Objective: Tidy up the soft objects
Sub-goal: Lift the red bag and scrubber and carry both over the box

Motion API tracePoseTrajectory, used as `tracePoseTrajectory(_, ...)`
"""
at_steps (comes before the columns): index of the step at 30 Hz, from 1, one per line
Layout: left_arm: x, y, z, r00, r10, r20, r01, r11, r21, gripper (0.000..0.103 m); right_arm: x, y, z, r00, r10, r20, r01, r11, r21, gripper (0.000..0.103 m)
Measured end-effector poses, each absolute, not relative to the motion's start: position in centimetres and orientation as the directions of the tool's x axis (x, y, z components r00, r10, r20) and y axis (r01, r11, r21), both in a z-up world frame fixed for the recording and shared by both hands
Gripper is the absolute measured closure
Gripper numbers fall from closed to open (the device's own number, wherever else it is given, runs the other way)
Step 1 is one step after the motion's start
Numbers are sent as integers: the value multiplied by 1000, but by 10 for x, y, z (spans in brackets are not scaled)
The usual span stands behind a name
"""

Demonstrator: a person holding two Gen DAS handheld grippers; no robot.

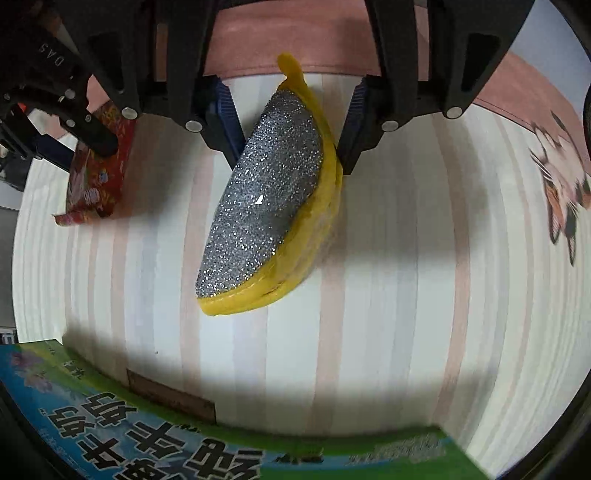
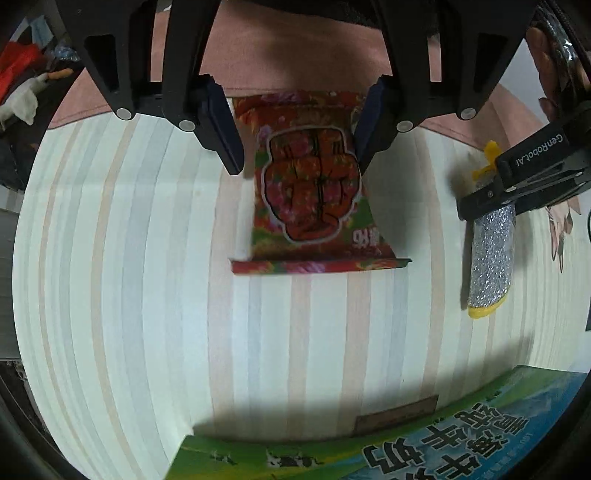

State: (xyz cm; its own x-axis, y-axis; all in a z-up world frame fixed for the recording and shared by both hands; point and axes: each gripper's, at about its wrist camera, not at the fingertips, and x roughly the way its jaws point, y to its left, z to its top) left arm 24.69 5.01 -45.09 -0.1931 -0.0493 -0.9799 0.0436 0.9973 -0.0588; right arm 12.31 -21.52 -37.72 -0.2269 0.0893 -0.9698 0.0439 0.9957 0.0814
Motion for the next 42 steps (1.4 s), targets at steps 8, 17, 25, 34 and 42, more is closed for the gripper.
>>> tracePoseTrajectory(8,246,18,-456,-162,10,-987,81,997,-3,56,150,-201,-393,-235,68,-970,31,998,62,43)
tracePoseTrajectory(17,227,11,-446,-142,0,-990,58,998,-8,63,148,-171,-403,-247,9,-969,-29,999,17,48)
tracePoseTrajectory(25,207,-1,-376,-53,-105,-993,53,993,-107,65,146,-162,-364,-187,96,-978,-9,995,99,55)
tracePoseTrajectory(34,238,-8,-244,133,-267,-955,91,962,-256,65,166,-171,-237,23,255,-967,-3,967,255,55)
tracePoseTrajectory(42,345,18,-209,232,-186,-955,72,982,-174,65,268,-181,-164,168,207,-964,-35,978,204,55)
